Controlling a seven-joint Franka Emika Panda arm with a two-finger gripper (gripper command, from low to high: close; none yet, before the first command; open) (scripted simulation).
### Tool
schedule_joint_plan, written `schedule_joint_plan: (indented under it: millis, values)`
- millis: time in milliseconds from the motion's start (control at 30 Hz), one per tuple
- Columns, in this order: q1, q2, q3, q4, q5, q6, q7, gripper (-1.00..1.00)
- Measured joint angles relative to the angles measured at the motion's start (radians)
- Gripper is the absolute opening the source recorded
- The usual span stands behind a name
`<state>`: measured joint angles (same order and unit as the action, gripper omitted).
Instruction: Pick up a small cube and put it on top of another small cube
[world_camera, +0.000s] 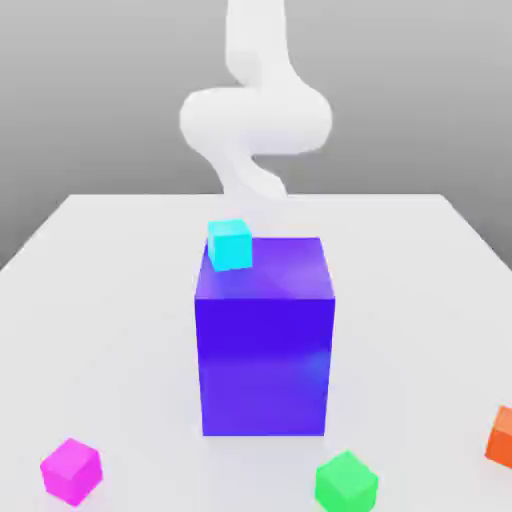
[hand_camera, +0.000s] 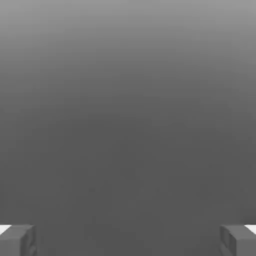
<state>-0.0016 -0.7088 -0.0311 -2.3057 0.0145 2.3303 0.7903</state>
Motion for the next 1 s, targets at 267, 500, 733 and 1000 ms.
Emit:
schedule_joint_plan:
  millis: [267,500,733,1000]
  values:
    - [-0.009,0.295,-0.101,-0.019,0.056,0.098,-0.038,0.00]
    - [-0.032,0.550,-0.174,-0.034,0.117,0.182,-0.080,0.00]
    - [-0.100,0.803,-0.210,-0.050,0.170,0.266,-0.116,0.00]
    - [-0.169,1.088,-0.217,-0.052,0.214,0.392,-0.147,0.00]
